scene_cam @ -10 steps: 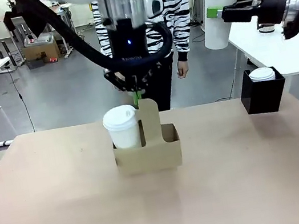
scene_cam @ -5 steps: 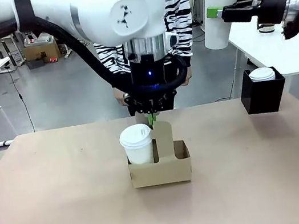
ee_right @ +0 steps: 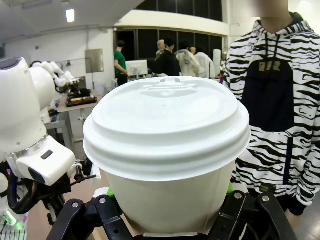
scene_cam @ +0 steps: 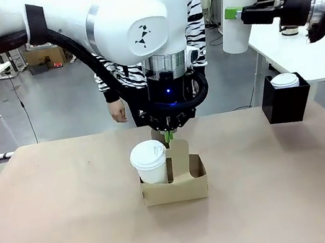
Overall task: Pour a drink into a cup and package it in a carrier.
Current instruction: Insert the held 600 ml Paper Cup into the Cup Carrier.
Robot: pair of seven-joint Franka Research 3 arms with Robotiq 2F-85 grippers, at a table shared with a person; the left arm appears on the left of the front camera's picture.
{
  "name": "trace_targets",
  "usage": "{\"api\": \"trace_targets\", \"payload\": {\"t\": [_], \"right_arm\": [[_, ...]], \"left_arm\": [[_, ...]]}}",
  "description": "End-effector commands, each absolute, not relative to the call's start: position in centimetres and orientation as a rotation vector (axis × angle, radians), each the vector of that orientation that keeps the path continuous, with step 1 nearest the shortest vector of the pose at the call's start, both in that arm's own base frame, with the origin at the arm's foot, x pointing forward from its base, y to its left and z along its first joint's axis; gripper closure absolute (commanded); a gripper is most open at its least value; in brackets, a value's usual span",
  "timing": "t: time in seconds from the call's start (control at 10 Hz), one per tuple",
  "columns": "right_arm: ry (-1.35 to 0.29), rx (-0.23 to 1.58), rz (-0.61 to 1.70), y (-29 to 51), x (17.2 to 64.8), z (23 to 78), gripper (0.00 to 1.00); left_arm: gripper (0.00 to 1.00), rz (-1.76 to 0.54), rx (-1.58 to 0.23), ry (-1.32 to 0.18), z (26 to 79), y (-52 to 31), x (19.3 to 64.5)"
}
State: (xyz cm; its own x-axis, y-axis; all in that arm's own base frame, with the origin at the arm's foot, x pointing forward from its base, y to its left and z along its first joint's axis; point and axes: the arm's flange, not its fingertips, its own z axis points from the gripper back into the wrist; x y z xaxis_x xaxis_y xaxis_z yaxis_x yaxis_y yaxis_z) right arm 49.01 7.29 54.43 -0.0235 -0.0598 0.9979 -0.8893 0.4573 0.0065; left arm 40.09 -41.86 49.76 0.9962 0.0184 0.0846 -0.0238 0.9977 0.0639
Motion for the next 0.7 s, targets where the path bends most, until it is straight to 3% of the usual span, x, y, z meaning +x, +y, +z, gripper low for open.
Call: {"api": "trace_targets", "payload": {"t": [0.0,0.2,0.3,0.4,0.5,0.6], "right_arm": [[-1.463,0.872,0.824,7.5,49.2,54.8,0.2],[-1.463,0.872,0.824,7.5,49.2,54.8,0.2],[-1.463,0.872,0.824,7.5,49.2,54.8,0.2],[-1.463,0.872,0.824,7.5,49.2,54.8,0.2],[-1.463,0.872,0.824,7.5,49.2,54.8,0.2],[-1.449,0.891,0.827,7.3,49.0,54.4,0.2]], "left_arm": [[0.98,0.02,0.066,-0.077,49.6,-41.6,40.3],[0.98,0.02,0.066,-0.077,49.6,-41.6,40.3],[0.38,0.023,0.062,-0.087,50.0,-41.8,40.2],[0.39,-0.003,0.049,-0.077,51.3,-41.3,40.0],[0.0,-0.031,0.025,-0.056,52.9,-40.5,39.6],[0.0,-0.055,0.009,-0.051,54.8,-39.5,39.1]]}}
